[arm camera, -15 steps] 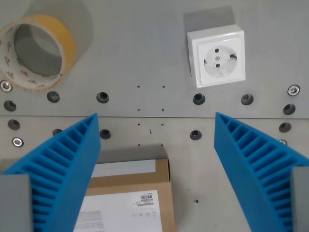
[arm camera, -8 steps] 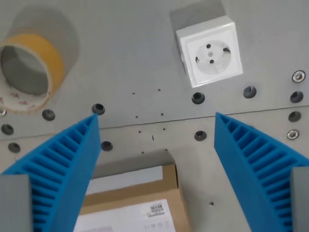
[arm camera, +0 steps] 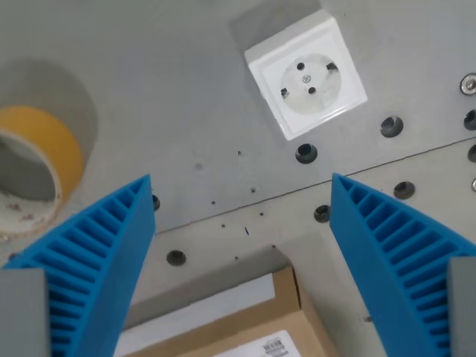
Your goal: Move above the white socket
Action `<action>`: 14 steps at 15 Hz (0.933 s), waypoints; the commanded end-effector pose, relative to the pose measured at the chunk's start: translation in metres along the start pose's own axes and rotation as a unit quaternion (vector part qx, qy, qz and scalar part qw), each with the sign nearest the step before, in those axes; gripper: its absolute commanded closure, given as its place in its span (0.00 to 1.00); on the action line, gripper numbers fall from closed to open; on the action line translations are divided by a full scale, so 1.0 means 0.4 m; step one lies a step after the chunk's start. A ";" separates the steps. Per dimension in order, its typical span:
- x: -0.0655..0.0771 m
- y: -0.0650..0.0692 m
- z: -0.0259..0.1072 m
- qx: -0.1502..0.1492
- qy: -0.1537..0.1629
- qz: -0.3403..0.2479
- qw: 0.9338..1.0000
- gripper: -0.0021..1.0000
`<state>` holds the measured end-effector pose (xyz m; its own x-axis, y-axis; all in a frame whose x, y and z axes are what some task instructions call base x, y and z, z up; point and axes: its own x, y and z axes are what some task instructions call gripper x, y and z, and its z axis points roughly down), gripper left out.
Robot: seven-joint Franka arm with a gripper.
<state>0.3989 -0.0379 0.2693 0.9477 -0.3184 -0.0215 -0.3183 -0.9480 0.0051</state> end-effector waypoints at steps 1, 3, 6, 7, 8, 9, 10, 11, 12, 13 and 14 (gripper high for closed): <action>0.004 0.023 0.041 0.000 0.044 0.193 0.980 0.00; 0.010 0.034 0.066 0.001 0.045 0.225 0.973 0.00; 0.018 0.051 0.102 0.001 0.046 0.274 0.961 0.00; 0.020 0.057 0.113 0.001 0.047 0.290 0.956 0.00; 0.022 0.062 0.124 0.001 0.048 0.306 0.951 0.00; 0.023 0.066 0.135 0.001 0.050 0.322 0.946 0.00; 0.025 0.071 0.145 0.001 0.051 0.331 0.942 0.00; 0.026 0.076 0.155 0.002 0.053 0.346 0.937 0.00; 0.027 0.080 0.165 0.002 0.055 0.357 0.933 0.00; 0.028 0.084 0.174 0.002 0.056 0.362 0.930 0.00; 0.029 0.088 0.182 0.003 0.058 0.374 0.925 0.00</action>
<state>0.4035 -0.0725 0.2024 0.7152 -0.6988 -0.0169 -0.6987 -0.7154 0.0117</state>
